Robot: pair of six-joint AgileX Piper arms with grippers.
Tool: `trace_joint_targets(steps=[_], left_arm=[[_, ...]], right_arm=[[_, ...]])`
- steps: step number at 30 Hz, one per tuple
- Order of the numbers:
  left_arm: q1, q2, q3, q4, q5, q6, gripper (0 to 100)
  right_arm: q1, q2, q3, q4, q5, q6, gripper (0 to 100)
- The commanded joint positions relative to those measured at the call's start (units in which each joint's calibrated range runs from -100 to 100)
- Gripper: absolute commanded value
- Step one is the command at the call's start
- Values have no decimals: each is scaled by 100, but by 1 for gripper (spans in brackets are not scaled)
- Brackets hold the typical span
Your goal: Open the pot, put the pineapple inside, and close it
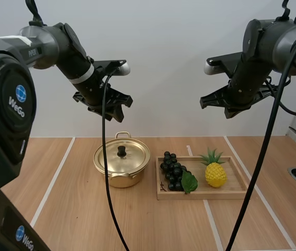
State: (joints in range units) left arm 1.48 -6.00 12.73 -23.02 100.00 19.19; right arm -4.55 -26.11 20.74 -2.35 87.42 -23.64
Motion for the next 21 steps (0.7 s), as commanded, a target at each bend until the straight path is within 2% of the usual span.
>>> trace_joint_targets(steps=[1,2,14,21], left_arm=[[-20,21,37,-319,0,243,96],[-20,21,37,-403,0,307,100],[-20,21,319,-584,0,624,100],[-20,21,772,-584,-677,634,100]], right_arm=[[-20,-36,28,-49,-98,-18,0],[-20,-36,28,-49,-98,-18,0],[-20,-36,28,-49,-82,-18,0],[-20,156,48,-49,234,-18,0]])
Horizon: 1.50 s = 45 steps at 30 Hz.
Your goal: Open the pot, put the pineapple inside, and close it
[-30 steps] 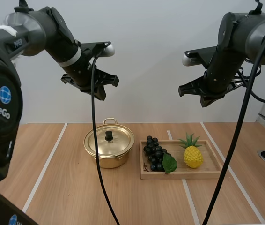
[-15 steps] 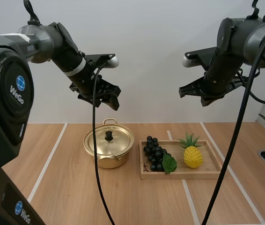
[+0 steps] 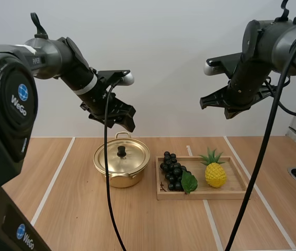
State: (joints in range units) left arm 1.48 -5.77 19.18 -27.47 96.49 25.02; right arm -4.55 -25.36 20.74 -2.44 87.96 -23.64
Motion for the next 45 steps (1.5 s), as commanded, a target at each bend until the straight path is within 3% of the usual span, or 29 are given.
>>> trace_joint_targets(steps=[1,10,30,37,45], left_arm=[[-20,-2,187,-139,-388,51,100],[-20,-2,577,-123,-957,268,100],[-20,1086,668,-234,-1571,396,100],[-20,1111,668,-544,-1571,695,100],[-20,1111,668,-443,-1514,716,100]], right_arm=[[-20,133,92,-40,182,-18,0],[-20,232,712,-40,-300,-18,0],[-20,232,726,-40,-300,-18,0],[-20,232,724,-40,-363,-18,0],[-20,232,724,-40,-363,-18,0]])
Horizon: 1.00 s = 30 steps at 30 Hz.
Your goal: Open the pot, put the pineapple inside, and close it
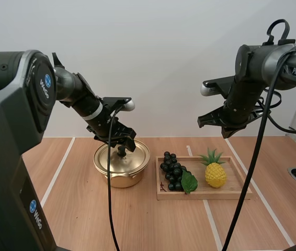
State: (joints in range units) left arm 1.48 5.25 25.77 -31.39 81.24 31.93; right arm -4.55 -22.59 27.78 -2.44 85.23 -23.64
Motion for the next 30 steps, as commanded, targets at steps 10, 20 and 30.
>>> trace_joint_targets(steps=[10,20,30], left_arm=[[-20,362,9,11,136,25,100],[-20,379,9,1,317,25,100],[-20,379,9,383,282,-294,0]], right_arm=[[-20,-44,20,-28,-87,-18,0],[-20,-44,20,-28,-87,-18,0],[-20,-44,20,-28,-87,-18,0]])
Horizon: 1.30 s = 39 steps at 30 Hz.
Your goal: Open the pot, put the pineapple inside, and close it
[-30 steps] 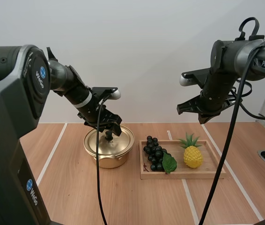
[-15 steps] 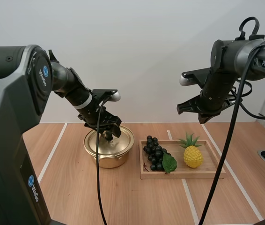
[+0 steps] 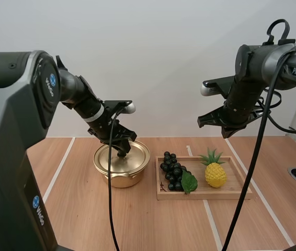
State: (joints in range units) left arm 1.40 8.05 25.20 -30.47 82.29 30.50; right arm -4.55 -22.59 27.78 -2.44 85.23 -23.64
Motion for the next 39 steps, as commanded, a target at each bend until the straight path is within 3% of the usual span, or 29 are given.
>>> trace_joint_targets(steps=[1,9,15,25,33,36,39], left_arm=[[-13,99,66,341,180,-182,0],[-13,44,-43,331,257,-200,0],[-13,-332,-891,331,1286,-455,0],[10,-2035,-2232,331,1691,-635,0],[10,-3085,-2316,391,1601,-617,0],[10,-3281,-2316,478,1547,-642,0],[10,-3427,-2316,577,1458,-713,0]], right_arm=[[-20,-44,20,-16,-87,-18,0],[-20,-44,20,-16,-87,-18,0],[-20,-44,20,-18,-67,-18,0],[-20,-44,20,-51,45,-9,0],[-20,-44,20,-364,120,16,0],[-20,-44,20,-616,143,313,0],[-20,-44,20,-1129,77,700,19]])
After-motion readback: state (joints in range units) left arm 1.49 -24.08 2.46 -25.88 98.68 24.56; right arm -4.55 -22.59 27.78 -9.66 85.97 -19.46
